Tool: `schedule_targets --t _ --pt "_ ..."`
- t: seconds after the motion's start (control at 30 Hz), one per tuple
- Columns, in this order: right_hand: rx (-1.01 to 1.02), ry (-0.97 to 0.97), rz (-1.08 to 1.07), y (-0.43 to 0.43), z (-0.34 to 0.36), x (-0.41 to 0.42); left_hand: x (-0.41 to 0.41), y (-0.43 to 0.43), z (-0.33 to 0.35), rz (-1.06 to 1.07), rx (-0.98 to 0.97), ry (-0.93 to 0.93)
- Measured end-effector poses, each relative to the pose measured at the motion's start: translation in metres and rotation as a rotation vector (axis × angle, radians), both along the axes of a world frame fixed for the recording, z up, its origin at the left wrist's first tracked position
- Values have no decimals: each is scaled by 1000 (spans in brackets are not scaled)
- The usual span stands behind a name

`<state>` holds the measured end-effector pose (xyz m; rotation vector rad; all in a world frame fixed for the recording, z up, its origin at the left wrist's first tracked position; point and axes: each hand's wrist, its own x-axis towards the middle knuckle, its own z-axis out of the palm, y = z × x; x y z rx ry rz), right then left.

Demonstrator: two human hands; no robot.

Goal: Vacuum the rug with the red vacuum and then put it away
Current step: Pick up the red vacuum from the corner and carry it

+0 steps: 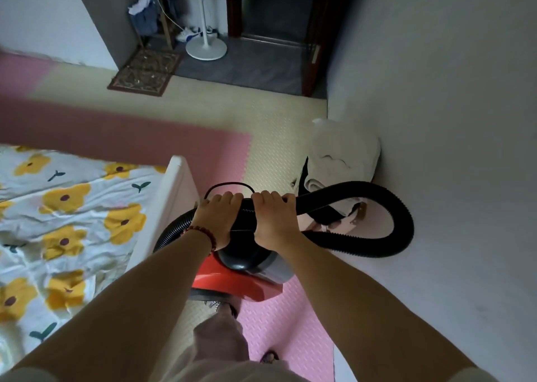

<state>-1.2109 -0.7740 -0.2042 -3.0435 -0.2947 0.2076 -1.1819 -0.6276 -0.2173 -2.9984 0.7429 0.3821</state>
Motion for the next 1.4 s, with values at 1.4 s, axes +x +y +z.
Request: schedule_targets --t 1.4 --pt "-46 -84 242 22 19 607 573 24 25 219 34 -46"
